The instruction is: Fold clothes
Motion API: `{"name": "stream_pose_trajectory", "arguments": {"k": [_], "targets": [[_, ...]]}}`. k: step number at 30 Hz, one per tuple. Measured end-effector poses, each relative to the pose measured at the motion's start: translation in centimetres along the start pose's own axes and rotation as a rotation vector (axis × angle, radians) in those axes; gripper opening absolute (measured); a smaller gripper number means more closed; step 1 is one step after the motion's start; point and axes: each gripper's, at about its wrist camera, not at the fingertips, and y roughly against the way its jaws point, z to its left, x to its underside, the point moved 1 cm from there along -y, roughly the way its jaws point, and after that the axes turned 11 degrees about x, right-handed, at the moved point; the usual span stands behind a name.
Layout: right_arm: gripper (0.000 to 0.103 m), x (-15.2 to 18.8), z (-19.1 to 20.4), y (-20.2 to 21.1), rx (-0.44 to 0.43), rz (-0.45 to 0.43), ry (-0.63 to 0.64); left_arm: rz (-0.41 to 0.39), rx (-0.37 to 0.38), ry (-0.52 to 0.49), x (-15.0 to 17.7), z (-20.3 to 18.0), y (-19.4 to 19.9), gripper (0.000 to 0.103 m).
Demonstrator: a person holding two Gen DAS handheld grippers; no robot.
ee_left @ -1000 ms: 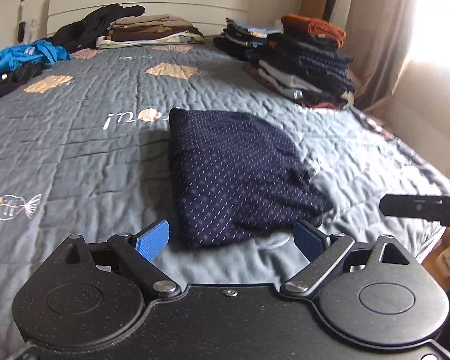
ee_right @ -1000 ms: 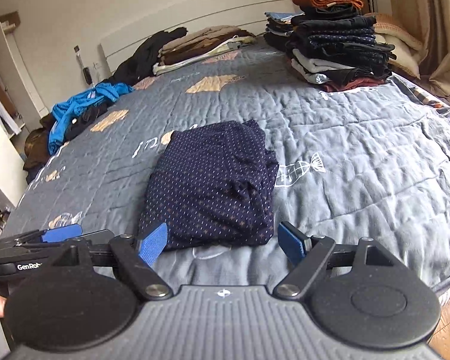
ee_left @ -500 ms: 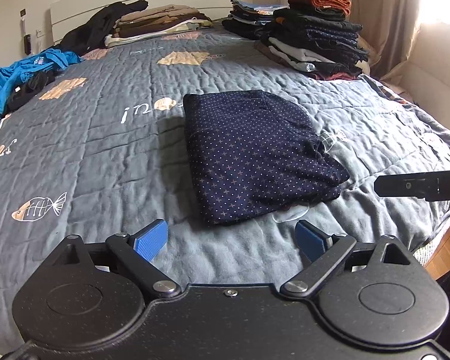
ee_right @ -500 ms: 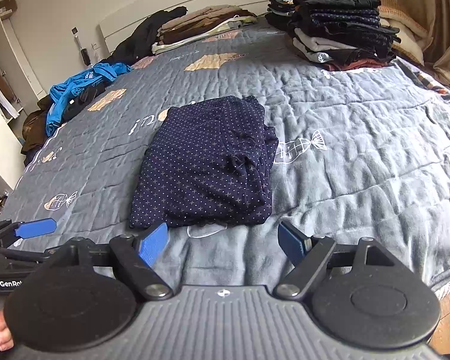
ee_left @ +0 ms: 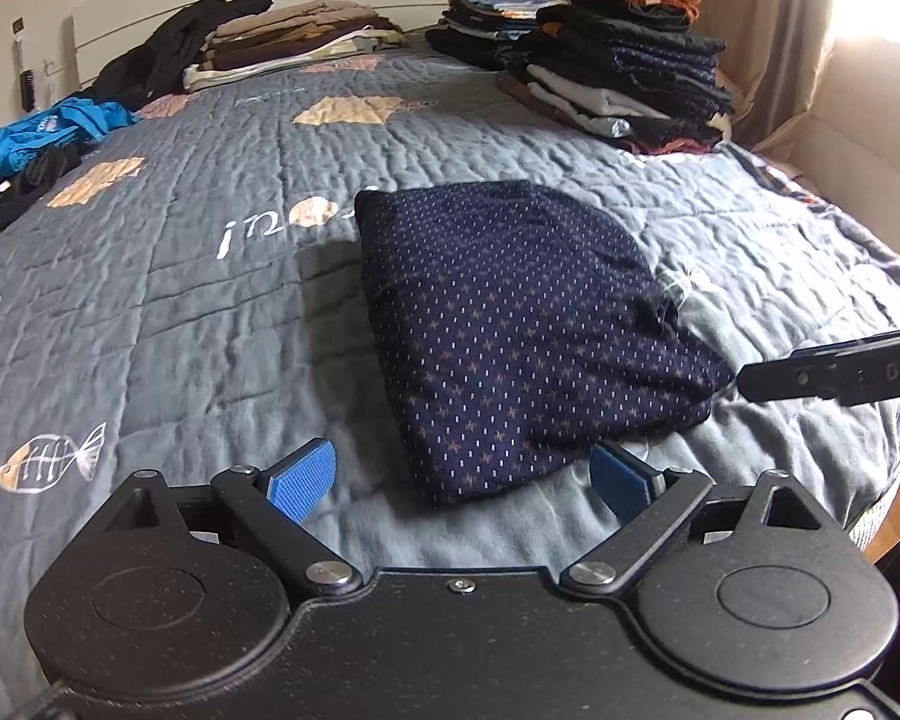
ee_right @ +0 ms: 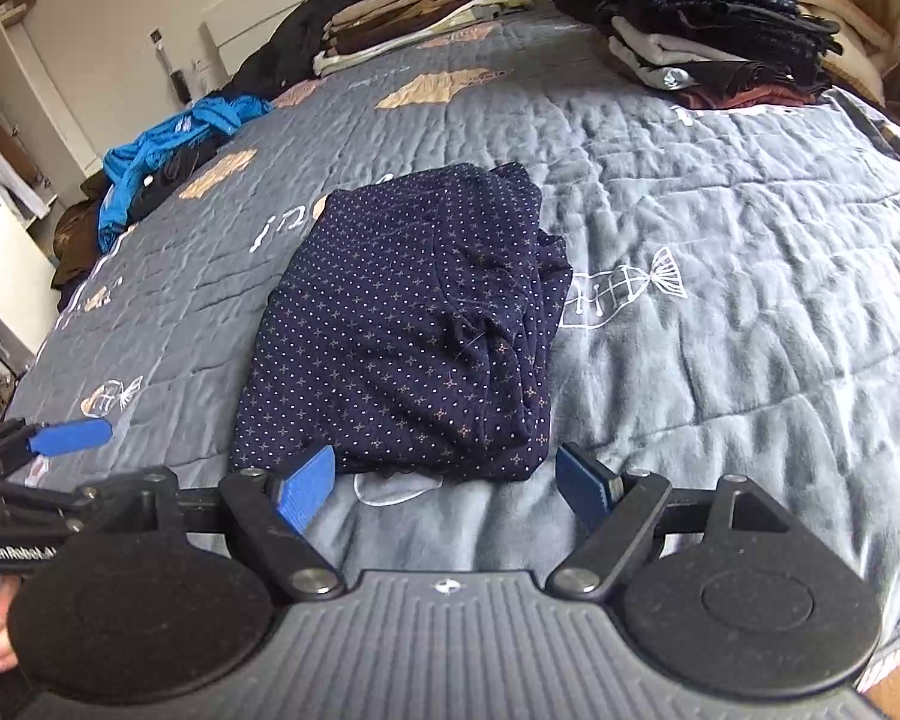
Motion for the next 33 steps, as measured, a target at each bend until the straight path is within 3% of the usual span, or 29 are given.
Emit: {"name": "stream_pose_trajectory", "arguments": {"k": [6, 10, 12, 16, 18, 21, 26, 33], "targets": [[0.08, -2.1, -0.8, -2.1, -0.028, 0.027, 0.028, -0.037, 0.083, -0.016, -2.1, 3.4, -0.9, 0.094], [0.08, -3.2, -1.9, -3.6, -0.07, 0.052, 0.022, -0.062, 0.176, 0.036, -3.8, 6.7, -2.2, 0.095], [0.08, -3.7, -2.5, -4.4, -0.109, 0.068, 0.021, -0.064, 0.263, 0.085, -4.7, 8.6, -3.2, 0.095], [0.08, -4.7, -3.5, -5.9, -0.187, 0.099, 0.018, -0.054, 0.517, 0.235, -6.2, 12.4, -5.9, 0.095], [0.08, -5.0, -4.0, -6.8, -0.235, 0.118, 0.016, -0.051, 0.6, 0.291, -6.9, 13.8, -7.6, 0.095], [0.08, -5.4, -4.8, -8.0, -0.287, 0.144, 0.011, -0.038, 0.642, 0.335, -7.7, 15.9, -10.2, 0.095], [0.08, -5.9, -6.2, -9.6, -0.295, 0.171, -0.007, 0.015, 0.68, 0.414, -8.2, 19.3, -15.3, 0.095], [0.08, -5.3, -7.3, -10.5, -0.295, 0.188, -0.009, 0.057, 0.765, 0.478, -8.4, 20.7, -20.6, 0.095]]}}
